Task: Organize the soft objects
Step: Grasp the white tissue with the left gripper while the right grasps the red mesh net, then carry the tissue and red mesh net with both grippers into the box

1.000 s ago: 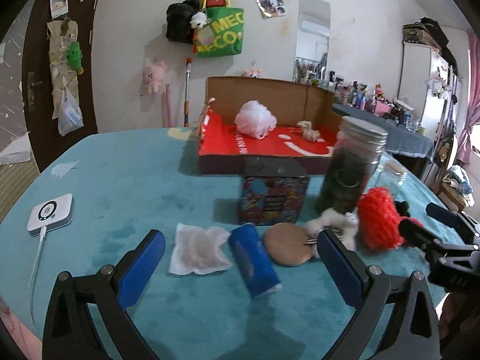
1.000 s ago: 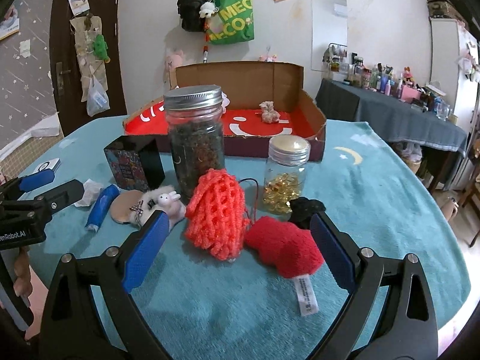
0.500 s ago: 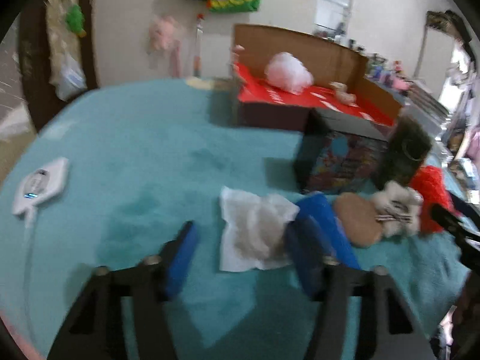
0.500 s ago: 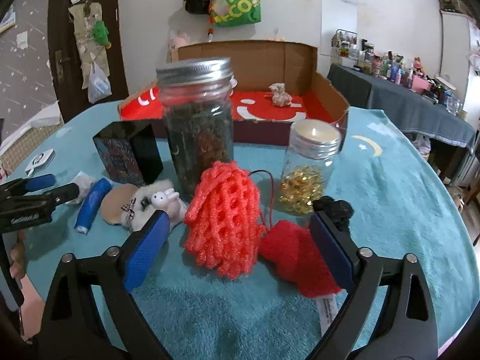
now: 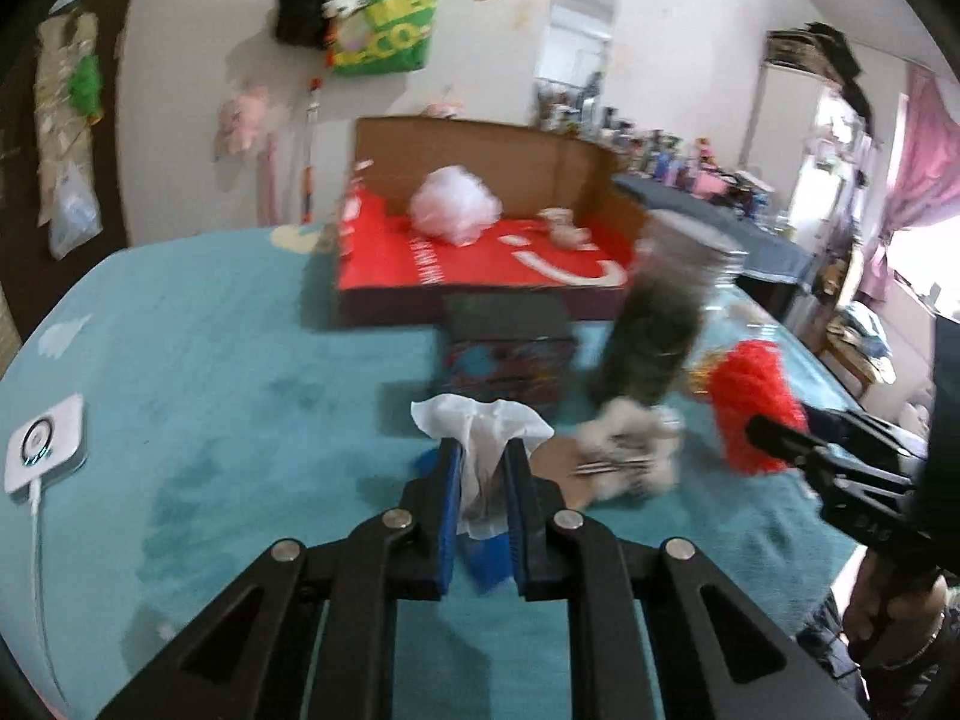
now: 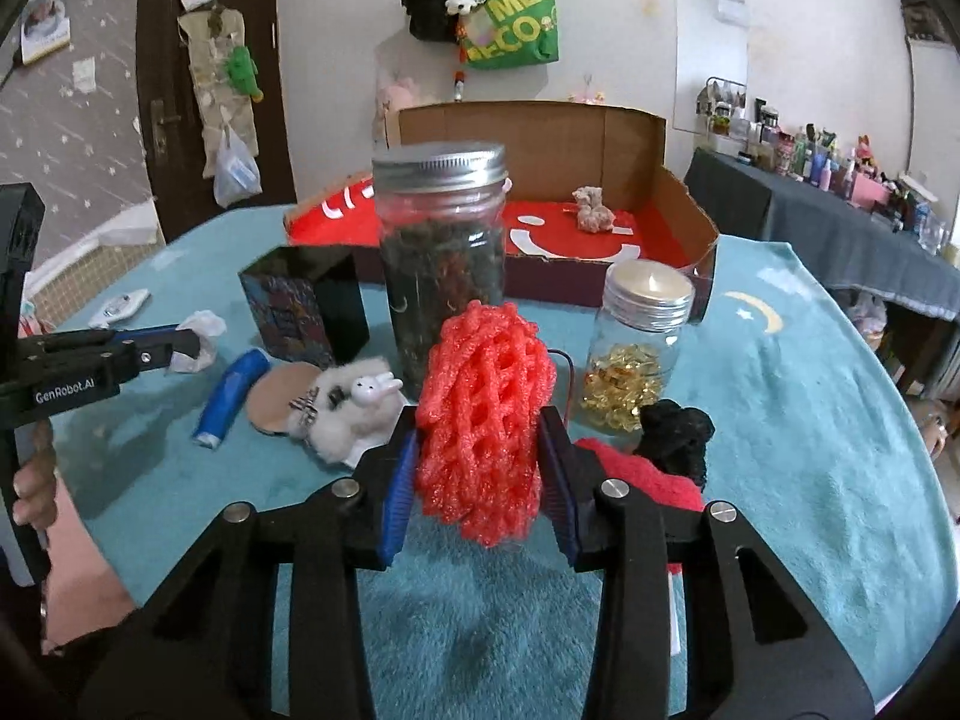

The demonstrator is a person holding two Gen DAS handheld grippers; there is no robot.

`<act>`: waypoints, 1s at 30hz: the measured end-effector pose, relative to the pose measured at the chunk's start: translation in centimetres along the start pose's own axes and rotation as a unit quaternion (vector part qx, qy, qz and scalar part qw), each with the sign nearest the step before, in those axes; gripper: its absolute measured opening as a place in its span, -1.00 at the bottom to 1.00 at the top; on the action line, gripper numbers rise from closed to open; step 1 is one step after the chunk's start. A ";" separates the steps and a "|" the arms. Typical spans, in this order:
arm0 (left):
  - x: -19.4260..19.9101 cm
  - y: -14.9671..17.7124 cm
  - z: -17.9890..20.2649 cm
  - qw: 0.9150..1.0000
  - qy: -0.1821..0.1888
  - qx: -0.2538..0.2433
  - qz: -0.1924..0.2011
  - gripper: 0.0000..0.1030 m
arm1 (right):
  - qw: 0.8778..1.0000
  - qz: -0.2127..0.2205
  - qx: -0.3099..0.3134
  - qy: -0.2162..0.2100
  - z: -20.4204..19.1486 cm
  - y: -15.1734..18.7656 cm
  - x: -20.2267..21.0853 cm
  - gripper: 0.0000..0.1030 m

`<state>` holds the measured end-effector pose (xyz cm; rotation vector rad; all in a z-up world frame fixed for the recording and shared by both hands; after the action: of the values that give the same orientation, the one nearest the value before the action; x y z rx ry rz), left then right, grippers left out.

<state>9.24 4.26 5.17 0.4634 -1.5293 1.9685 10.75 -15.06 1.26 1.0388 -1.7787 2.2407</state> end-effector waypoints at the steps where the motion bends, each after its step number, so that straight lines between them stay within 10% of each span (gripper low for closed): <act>1: 0.0 0.0 0.8 1.000 0.011 -0.004 0.000 -0.72 | 1.000 0.001 -0.003 -0.004 0.1 0.0 0.2 -0.30; 10: -1.5 0.3 6.5 0.995 0.084 -0.038 -0.025 -0.72 | 1.000 0.010 -0.012 -0.027 0.2 -0.3 1.3 -0.30; 30: -1.0 -1.0 5.2 0.998 0.060 -0.031 -0.010 -0.72 | 0.999 0.013 -0.024 -0.019 1.5 -0.4 1.7 -0.30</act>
<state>10.16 -0.81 6.74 0.3287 -1.5005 1.8915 10.36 -16.82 2.69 1.0615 -1.8622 2.1963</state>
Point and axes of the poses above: each gripper's, at about its wrist camera, not at the fingertips, and x roughly against the way its jaws point, z to its right, y to its underside, the point moved 4 cm from there along -x, roughly the way its jaws point, and after that the axes turned 10 degrees about x, right-handed, at the moved point
